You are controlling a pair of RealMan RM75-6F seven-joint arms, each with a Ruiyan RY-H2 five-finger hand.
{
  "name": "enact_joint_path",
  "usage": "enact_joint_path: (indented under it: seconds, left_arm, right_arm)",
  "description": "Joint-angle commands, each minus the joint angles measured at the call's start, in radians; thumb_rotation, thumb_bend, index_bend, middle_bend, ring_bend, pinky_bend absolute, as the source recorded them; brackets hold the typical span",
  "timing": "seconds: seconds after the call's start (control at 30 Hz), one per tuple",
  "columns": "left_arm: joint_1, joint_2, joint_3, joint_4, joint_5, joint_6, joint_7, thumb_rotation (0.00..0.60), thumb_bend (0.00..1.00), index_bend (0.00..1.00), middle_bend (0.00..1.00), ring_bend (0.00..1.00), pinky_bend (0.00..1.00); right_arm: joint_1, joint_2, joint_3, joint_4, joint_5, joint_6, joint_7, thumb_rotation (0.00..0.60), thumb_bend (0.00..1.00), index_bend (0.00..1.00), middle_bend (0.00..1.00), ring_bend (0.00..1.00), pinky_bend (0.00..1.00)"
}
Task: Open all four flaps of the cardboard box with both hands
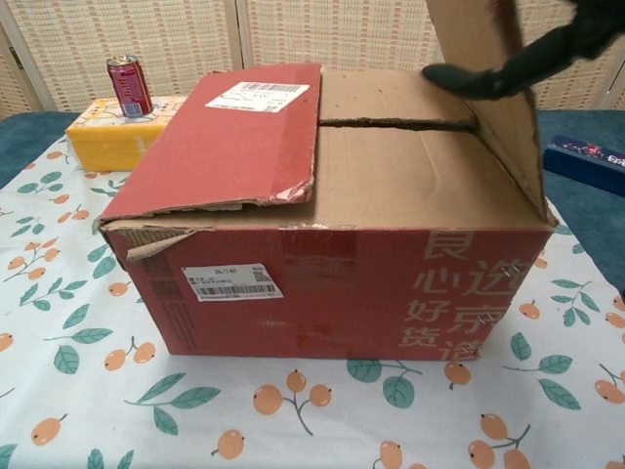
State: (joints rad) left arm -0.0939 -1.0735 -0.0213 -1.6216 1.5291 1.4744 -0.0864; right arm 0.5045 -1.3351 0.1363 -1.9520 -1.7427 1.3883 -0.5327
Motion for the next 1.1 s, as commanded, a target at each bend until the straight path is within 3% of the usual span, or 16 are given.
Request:
enact_joint_path:
  seconds: [0.03, 0.23, 0.4, 0.57, 0.77, 0.9, 1.1]
  left_arm:
    - [0.0, -0.001, 0.005, -0.005, 0.009, 0.002, 0.02, 0.6, 0.52, 0.11, 0.03, 0.08, 0.02]
    - [-0.001, -0.001, 0.013, -0.018, 0.028, 0.005, 0.042, 0.6, 0.52, 0.1, 0.03, 0.08, 0.02]
    - [-0.005, -0.001, 0.033, -0.029, 0.069, 0.001, 0.056, 0.6, 0.52, 0.09, 0.03, 0.08, 0.02]
    - [-0.007, -0.006, 0.045, -0.032, 0.1, 0.006, 0.061, 0.6, 0.52, 0.09, 0.03, 0.08, 0.02]
    - [-0.005, -0.031, 0.064, -0.037, 0.162, 0.029, 0.073, 0.6, 0.49, 0.13, 0.08, 0.11, 0.03]
    - [-0.011, -0.063, 0.066, -0.054, 0.217, 0.053, 0.104, 0.6, 0.46, 0.15, 0.09, 0.12, 0.04]
    - [-0.076, 0.004, 0.094, -0.197, 0.239, -0.079, 0.15, 0.6, 0.47, 0.05, 0.09, 0.1, 0.07]
  right_arm:
    - [-0.118, 0.083, -0.062, -0.061, -0.098, 0.14, -0.057, 0.6, 0.37, 0.0, 0.0, 0.0, 0.0]
    - [-0.295, 0.127, -0.174, -0.028, -0.185, 0.323, -0.047, 0.6, 0.37, 0.0, 0.0, 0.0, 0.0]
    - [-0.438, 0.103, -0.23, 0.114, -0.14, 0.461, 0.043, 0.6, 0.38, 0.0, 0.0, 0.0, 0.0]
    - [-0.545, 0.028, -0.248, 0.318, -0.103, 0.593, 0.237, 0.6, 0.37, 0.0, 0.0, 0.0, 0.0]
    - [-0.532, 0.059, -0.225, 0.349, -0.096, 0.55, 0.322, 0.6, 0.37, 0.0, 0.0, 0.0, 0.0]
    - [-0.49, 0.094, -0.217, 0.331, -0.061, 0.438, 0.375, 0.6, 0.37, 0.0, 0.0, 0.0, 0.0]
    - [-0.45, 0.122, -0.209, 0.32, -0.03, 0.326, 0.424, 0.6, 0.37, 0.0, 0.0, 0.0, 0.0]
